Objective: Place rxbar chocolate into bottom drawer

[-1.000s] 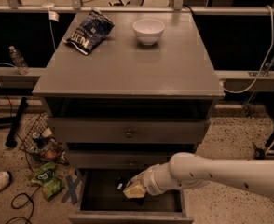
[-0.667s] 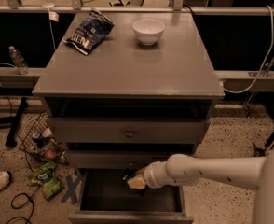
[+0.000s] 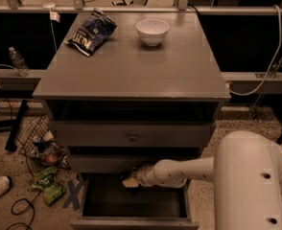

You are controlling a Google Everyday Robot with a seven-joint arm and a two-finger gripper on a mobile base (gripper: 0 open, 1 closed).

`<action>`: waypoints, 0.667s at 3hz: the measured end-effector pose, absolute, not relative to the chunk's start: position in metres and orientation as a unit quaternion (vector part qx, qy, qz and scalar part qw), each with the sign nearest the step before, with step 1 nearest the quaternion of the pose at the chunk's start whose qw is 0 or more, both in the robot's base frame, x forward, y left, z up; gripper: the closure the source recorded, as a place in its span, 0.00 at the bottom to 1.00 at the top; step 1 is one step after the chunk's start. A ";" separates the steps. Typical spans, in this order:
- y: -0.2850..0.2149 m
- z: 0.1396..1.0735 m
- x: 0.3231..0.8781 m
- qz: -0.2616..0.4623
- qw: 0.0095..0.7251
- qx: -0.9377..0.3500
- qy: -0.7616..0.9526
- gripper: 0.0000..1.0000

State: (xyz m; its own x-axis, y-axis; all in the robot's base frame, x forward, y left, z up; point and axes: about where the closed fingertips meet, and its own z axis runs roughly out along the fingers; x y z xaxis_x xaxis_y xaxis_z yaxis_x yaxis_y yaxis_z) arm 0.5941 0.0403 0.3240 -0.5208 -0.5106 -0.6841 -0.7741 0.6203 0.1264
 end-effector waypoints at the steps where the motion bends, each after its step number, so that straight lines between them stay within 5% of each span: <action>1: 0.040 0.323 0.593 0.213 0.309 -0.380 0.845 1.00; 2: 0.040 0.323 0.593 0.213 0.309 -0.380 0.845 1.00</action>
Offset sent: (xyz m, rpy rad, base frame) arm 0.1837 0.5330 -0.4836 0.2389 0.1702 0.1875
